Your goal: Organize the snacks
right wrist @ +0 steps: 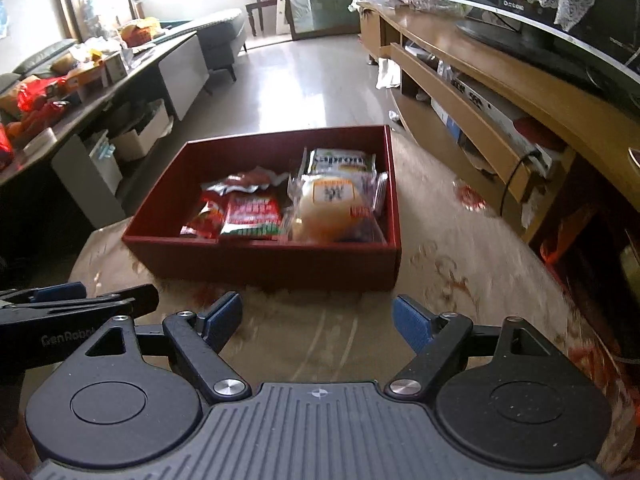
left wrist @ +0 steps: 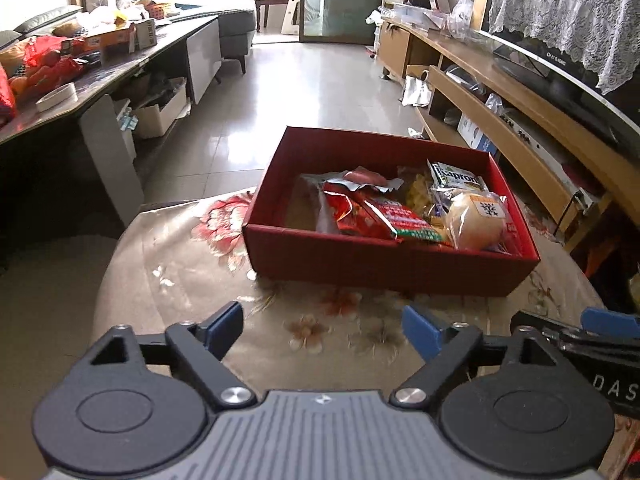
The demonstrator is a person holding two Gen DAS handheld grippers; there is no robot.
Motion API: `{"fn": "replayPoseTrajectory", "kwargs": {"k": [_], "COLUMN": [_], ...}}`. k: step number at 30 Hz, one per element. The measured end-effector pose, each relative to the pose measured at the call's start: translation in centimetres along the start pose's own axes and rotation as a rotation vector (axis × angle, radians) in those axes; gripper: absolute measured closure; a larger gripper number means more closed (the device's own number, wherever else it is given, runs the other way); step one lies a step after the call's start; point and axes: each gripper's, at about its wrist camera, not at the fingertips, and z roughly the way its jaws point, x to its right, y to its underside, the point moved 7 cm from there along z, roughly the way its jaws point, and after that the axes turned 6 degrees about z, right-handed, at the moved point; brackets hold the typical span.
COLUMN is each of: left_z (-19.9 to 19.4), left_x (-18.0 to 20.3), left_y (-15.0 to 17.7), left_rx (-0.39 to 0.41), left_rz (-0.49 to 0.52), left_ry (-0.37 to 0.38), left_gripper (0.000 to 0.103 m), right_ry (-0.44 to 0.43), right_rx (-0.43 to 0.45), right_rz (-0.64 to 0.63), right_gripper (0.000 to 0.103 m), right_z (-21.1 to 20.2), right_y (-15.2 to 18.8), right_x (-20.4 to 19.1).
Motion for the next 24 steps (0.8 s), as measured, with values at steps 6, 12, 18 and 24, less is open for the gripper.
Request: {"fn": "replayPoseTrajectory", "kwargs": {"k": [6, 12, 18, 24], "left_z": [-1.2, -1.7, -2.2, -2.7], "left_x": [0.0, 0.0, 0.6, 0.9], "left_y": [2.2, 4.6, 6.3, 7.1], "left_rx": [-0.003, -0.024, -0.027, -0.026], "left_rz": [-0.009, -0.014, 0.005, 0.021], "left_ry": [0.006, -0.004, -0.021, -0.034], "left_gripper": [0.002, 0.000, 0.000, 0.000], "right_ry": [0.001, 0.005, 0.018, 0.037], "right_rx": [0.007, 0.010, -0.011, -0.023], "right_rz": [-0.002, 0.021, 0.026, 0.021], "right_gripper": [0.015, 0.014, 0.014, 0.014], "right_z": [-1.4, -2.6, -2.9, -3.4], "right_y": [2.0, 3.6, 5.2, 6.6], "right_x": [0.1, 0.8, 1.3, 1.5]}}
